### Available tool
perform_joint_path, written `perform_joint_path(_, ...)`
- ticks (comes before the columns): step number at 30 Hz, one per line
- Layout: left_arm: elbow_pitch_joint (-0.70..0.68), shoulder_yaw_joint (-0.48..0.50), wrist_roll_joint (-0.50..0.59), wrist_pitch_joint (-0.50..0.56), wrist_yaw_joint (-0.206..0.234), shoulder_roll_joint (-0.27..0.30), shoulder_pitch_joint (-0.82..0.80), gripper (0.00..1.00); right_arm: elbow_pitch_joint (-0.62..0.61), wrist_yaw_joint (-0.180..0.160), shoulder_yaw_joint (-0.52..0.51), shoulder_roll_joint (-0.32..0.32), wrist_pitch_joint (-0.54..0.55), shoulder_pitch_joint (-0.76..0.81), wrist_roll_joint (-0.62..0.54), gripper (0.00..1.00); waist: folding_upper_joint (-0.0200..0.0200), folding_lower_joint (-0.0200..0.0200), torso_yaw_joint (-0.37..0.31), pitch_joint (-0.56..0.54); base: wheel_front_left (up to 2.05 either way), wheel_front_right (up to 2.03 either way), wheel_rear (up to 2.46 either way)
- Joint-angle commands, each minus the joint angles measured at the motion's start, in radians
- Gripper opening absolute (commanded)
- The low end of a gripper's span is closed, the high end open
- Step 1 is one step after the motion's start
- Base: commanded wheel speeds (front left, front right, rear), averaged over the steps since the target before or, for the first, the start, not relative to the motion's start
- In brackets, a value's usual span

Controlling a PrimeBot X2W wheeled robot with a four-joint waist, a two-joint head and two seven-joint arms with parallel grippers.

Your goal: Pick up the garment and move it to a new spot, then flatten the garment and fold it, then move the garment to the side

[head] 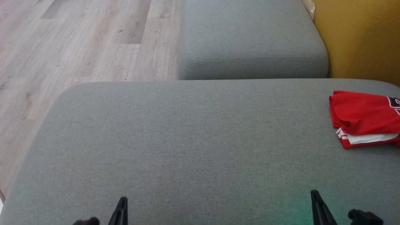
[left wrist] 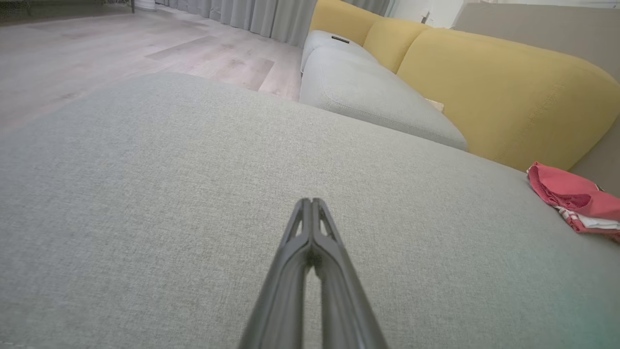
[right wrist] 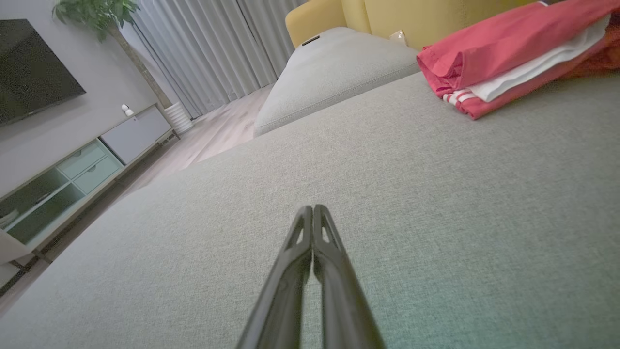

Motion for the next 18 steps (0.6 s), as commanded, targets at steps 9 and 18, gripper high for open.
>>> perform_joint_path(9,-0.016,0.035,-0.13,0.023,-0.019,0.013,-0.08,0.0,-0.042,0.001,-0.02,-0.005,0.028,-0.073,0.118,0.0,0.0,-0.0001,-0.007,0.014,0.0,0.0,0.0)
perform_joint_path(18,-0.006,0.054,-0.242,0.045,-0.032,0.016,-0.109,0.0,-0.048,0.002,-0.034,-0.006,0.053,-0.096,0.218,0.0,0.0,-0.0001,-0.013,0.028,0.0,0.0,0.0)
